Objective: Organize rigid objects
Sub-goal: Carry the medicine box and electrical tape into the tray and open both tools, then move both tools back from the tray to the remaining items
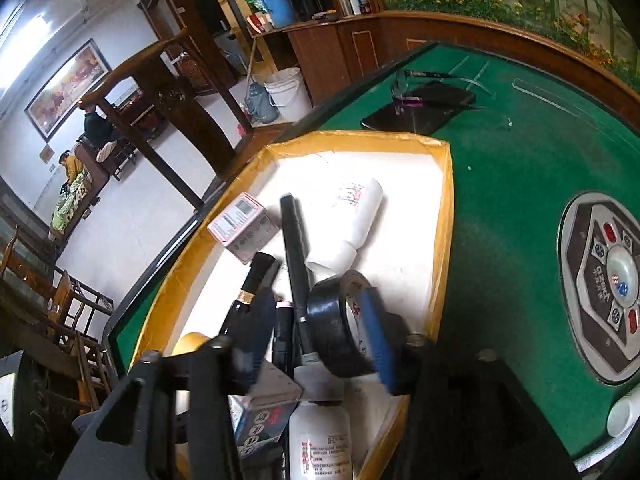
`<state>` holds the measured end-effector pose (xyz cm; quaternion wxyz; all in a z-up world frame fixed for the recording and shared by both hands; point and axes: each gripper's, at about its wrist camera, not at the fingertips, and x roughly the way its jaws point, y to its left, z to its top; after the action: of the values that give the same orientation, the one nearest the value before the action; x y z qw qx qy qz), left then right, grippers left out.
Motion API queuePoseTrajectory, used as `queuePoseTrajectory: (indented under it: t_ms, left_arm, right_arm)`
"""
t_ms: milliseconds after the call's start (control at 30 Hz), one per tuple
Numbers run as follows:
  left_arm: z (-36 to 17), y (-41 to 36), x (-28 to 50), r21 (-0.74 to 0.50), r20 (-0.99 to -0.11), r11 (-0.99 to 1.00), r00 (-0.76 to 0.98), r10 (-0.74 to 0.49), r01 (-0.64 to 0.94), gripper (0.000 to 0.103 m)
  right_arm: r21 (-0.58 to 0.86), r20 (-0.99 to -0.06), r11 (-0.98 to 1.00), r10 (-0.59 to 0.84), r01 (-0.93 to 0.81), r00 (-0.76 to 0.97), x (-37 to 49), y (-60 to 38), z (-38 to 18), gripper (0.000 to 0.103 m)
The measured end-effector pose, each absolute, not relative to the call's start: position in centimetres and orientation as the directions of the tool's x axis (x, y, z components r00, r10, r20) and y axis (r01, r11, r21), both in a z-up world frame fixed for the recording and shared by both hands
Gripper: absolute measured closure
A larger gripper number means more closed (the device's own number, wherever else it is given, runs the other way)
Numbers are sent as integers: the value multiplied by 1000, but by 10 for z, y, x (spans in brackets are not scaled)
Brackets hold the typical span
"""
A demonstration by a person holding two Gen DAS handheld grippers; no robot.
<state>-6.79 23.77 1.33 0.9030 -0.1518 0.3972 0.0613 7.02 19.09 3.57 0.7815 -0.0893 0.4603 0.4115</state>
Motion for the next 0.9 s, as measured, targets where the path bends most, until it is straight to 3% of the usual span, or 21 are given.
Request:
queuePoseTrajectory:
  t_ms: [467, 667, 733, 900]
  left_arm:
    - [32, 234, -80, -214, -709, 946, 705, 21, -243, 55]
    - [54, 218, -86, -190, -668, 959, 743, 29, -209, 55]
    - [61, 207, -86, -194, -657, 965, 754, 5, -176, 47]
    - [66, 169, -72, -198, -659, 978, 747, -86, -61, 40]
  right_arm:
    - [77, -622, 633, 634, -770, 459, 31, 102, 95, 55]
    - [145, -552, 696, 647, -703, 527, 40, -1, 100, 55]
    - [215, -530, 699, 671, -682, 519, 48, -41, 98, 47]
    - [238, -586, 783, 587, -574, 558, 66, -110, 76, 43]
